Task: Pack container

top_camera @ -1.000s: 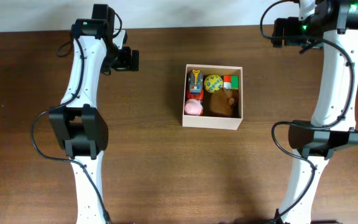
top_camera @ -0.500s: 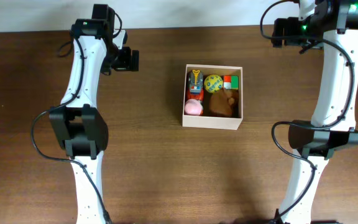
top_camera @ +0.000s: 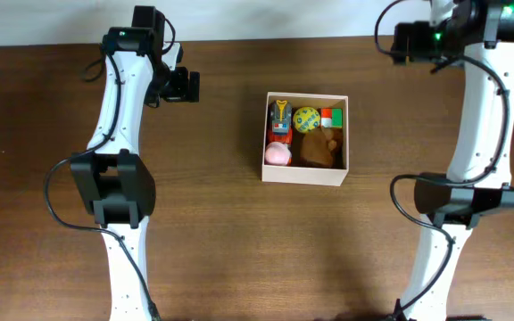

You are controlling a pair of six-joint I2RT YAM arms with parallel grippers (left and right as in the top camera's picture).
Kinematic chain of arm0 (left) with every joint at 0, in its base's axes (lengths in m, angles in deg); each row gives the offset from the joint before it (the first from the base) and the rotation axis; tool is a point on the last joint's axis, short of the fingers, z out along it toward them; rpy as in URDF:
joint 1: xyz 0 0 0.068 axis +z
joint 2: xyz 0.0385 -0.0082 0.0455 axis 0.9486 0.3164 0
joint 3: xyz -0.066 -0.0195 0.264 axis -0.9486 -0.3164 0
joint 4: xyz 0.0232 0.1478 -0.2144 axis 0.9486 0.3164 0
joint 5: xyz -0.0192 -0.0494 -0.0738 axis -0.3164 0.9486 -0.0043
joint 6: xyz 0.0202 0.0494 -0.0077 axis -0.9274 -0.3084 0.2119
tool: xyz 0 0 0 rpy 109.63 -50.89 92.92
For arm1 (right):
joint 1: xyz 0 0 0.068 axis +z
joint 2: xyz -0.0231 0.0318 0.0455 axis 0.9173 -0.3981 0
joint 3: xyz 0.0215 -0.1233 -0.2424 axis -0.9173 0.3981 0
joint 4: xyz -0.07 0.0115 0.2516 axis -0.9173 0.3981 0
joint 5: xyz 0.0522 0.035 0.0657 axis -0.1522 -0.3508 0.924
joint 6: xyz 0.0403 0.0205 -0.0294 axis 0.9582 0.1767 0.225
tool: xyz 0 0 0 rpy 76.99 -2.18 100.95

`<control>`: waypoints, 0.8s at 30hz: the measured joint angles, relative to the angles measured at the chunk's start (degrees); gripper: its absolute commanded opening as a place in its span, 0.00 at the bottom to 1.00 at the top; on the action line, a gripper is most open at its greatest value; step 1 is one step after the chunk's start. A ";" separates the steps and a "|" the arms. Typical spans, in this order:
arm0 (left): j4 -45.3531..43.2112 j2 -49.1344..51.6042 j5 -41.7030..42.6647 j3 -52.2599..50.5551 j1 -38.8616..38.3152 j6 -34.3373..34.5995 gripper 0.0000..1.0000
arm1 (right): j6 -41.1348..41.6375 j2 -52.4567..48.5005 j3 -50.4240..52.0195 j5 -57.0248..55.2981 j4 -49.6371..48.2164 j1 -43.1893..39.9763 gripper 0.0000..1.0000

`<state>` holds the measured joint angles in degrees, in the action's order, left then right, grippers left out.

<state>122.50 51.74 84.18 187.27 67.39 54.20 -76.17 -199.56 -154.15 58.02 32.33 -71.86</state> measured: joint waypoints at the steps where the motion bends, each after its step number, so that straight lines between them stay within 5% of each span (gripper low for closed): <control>1: 0.00 0.02 0.00 0.00 0.00 -0.02 0.99 | -0.39 0.81 0.13 0.02 -2.71 0.00 0.99; 14: 0.00 0.02 0.00 0.00 0.00 0.00 0.99 | -9.79 29.38 10.82 -0.13 -23.91 0.00 0.99; 24: -0.02 0.00 -0.02 0.00 0.00 0.00 0.99 | -10.43 56.11 56.41 -0.09 -48.85 0.00 0.99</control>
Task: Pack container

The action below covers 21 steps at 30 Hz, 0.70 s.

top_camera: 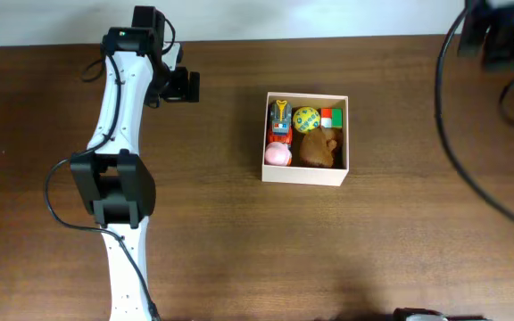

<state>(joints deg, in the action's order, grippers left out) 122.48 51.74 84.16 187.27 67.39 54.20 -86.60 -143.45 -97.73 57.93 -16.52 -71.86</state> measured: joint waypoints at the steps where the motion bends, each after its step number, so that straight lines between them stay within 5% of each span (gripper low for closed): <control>1: 0.02 0.02 -0.02 0.00 0.00 0.00 0.99 | -0.07 2.84 5.68 0.00 -2.34 0.00 0.99; 10: 0.02 0.00 0.00 0.00 0.00 0.00 0.99 | -0.35 23.91 42.60 0.20 -14.29 0.00 0.99; 21: 0.02 0.00 0.02 0.00 0.00 0.00 0.99 | -0.66 46.03 76.32 1.95 -28.85 0.00 0.99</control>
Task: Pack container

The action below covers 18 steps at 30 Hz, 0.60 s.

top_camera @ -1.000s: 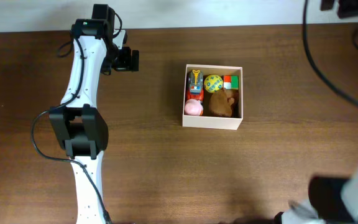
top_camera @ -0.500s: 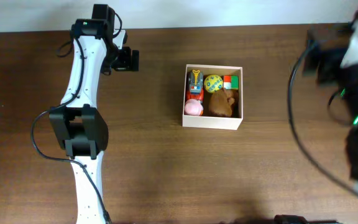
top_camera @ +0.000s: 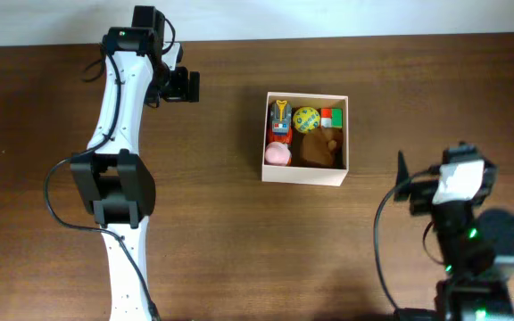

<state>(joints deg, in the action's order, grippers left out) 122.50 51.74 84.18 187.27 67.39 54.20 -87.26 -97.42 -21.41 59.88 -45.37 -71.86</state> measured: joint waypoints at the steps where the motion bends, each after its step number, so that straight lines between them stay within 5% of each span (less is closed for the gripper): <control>1: 0.00 0.02 -0.02 0.00 0.00 0.00 0.99 | -0.02 1.97 2.73 0.09 -1.77 0.00 0.99; 18: 0.00 0.00 0.00 0.00 0.00 0.00 0.99 | 0.02 18.60 23.69 0.85 -6.82 0.00 0.99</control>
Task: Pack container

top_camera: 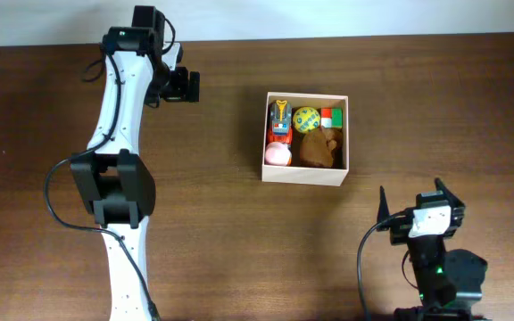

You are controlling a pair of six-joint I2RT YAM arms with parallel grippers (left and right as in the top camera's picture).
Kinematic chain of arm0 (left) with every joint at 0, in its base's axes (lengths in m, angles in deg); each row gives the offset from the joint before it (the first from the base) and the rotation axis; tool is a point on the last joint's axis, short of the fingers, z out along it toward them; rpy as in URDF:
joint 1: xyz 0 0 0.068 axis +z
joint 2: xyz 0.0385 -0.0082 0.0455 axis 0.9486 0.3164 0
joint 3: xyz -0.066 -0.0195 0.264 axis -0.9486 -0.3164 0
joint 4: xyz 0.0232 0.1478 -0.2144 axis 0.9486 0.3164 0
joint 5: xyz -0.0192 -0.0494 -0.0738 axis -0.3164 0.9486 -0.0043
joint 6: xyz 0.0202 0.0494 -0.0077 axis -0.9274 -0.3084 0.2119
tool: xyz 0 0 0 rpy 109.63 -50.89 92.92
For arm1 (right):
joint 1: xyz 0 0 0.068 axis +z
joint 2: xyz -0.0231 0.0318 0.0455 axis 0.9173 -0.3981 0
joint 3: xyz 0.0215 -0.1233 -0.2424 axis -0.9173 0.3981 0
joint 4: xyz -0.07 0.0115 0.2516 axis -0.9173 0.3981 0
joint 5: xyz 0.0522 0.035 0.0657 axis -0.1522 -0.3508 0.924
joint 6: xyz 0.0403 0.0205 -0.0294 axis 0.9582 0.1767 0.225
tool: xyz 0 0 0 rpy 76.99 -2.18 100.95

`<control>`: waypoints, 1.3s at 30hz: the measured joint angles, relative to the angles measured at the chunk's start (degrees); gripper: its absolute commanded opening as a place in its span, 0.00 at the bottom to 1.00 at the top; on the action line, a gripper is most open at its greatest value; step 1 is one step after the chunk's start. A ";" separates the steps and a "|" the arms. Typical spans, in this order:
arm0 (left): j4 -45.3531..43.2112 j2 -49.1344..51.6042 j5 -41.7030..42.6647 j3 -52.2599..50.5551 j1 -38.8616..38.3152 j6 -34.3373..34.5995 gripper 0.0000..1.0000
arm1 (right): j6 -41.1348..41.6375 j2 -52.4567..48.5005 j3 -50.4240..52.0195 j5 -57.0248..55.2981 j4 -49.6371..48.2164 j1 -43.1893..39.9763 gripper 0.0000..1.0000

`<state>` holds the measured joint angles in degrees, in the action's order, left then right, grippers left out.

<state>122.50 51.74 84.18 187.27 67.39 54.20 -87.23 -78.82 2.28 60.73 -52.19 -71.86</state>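
Observation:
In the overhead view a white open box stands in the middle of the table. It holds a toy car, a yellow ball, a red-and-green block, a pink ball and a brown plush. My left gripper hangs at the back left, well apart from the box, and its jaws are too dark to read. My right gripper is folded back at the front right. Its two fingertips stand apart with nothing between them.
The brown wooden table reaches a pale wall edge at the back. The left arm's white links run from the front edge to the back left. The right arm's base sits at the front right with a cable loop beside it.
The right arm has drawn further toward the front edge and sits lower in the view. The left arm and the box contents are unchanged.
At first the right arm stretched to the back right, mirroring the left. Then only blurred parts of it showed at the right edge. Later it was folded at the front right, and now it is closer to its base. The box and left arm stayed put.

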 measured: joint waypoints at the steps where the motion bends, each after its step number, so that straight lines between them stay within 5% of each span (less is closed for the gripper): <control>1: 0.00 0.00 0.00 0.00 0.00 0.00 0.99 | 0.00 0.61 0.72 0.00 0.04 0.00 0.99; 16: 0.00 0.00 0.00 0.00 0.00 0.00 0.99 | -0.02 11.06 8.55 0.68 0.02 0.00 0.99; 39: 0.00 0.00 0.00 0.00 0.00 0.00 0.99 | -0.04 11.30 9.64 -2.45 -0.04 1.57 0.99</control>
<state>122.50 51.74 84.18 187.27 67.39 54.20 -87.28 -67.52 11.92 58.28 -52.23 -70.29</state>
